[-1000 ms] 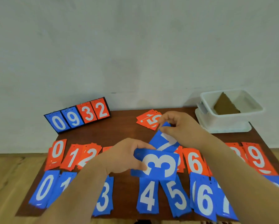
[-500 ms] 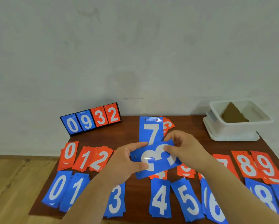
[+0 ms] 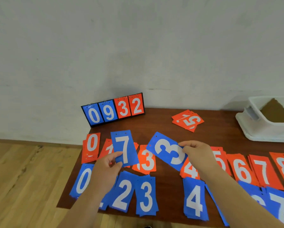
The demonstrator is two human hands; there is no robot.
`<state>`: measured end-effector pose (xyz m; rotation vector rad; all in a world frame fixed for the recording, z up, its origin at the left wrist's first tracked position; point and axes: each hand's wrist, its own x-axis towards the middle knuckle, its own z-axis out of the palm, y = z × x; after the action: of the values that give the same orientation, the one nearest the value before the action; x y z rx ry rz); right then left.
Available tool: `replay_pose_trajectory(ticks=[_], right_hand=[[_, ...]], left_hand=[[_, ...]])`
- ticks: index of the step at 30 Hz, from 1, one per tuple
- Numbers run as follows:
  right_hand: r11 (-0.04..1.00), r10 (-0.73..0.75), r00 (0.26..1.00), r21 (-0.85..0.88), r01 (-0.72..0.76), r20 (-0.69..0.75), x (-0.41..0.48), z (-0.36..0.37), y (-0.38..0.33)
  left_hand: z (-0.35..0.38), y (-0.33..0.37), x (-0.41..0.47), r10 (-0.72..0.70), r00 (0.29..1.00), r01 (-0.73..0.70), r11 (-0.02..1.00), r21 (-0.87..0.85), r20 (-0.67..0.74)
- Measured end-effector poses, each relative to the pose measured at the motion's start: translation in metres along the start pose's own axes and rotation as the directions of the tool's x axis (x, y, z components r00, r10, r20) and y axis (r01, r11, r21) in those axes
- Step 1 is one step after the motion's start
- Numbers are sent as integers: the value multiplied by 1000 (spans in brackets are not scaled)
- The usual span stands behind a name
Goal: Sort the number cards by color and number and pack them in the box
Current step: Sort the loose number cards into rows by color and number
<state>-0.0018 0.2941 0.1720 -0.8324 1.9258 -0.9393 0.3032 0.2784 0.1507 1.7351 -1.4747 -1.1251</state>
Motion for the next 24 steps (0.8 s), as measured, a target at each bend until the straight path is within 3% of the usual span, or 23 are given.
replay_pose_trajectory(ticks=[5,10,19,21,24], right_hand=[[986,166,974,-21,-164,153,-10,53,50],[933,313,915,-264,-246,254,-26,97,108],[809,388,881,-558,-183,273,-31,115,128],[828,333,906,-542,-147,262,-30,106,115],[935,215,949,-330,-132,231,-28,96,90]], left_hand=[[-11,-46,-1,-103,995,104,993,58,-15],[-14,-88,-1,-170,985,168,984,57,40],[4,-102,-3,-207,959,195,978,78,192],[11,-97,-3,-198,953,186,980,73,228],[25,-82,0,-156,942,142,987,70,297]])
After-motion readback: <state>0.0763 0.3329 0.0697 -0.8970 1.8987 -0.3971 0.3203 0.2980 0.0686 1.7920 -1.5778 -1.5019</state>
